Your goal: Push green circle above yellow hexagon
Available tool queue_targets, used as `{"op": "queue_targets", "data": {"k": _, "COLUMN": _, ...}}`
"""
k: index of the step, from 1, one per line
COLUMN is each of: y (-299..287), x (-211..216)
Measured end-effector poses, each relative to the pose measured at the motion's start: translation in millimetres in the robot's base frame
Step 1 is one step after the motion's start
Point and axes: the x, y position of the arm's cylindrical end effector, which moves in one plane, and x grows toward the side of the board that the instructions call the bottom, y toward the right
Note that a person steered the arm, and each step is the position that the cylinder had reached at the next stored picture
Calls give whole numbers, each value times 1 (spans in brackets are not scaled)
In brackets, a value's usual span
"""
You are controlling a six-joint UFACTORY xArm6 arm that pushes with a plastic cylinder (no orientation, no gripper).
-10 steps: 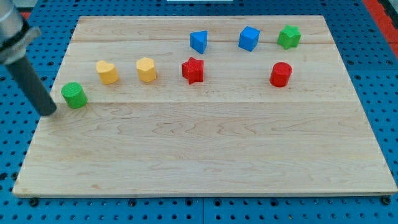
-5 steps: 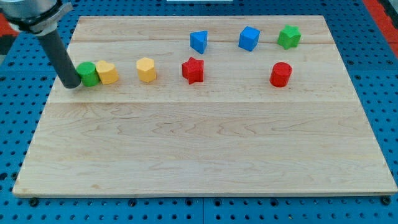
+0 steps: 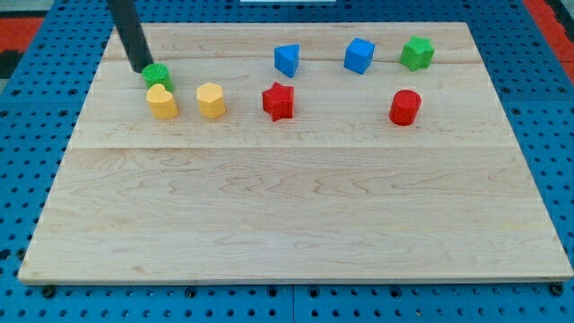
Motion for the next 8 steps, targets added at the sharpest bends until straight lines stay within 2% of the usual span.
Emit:
{"op": "queue_targets", "data": {"k": 1, "y": -19, "x": 14}}
{"op": "queue_targets", "data": {"k": 2, "y": -51, "x": 52}}
{"op": "queue_targets", "data": {"k": 3, "y": -20, "x": 55}}
{"op": "queue_targets", "data": {"k": 6, "y": 36, "x": 12}}
{"op": "queue_targets", "data": {"k": 7, "y": 45, "x": 17}}
{"op": "queue_targets", "data": {"k": 8, "y": 28, "x": 41}}
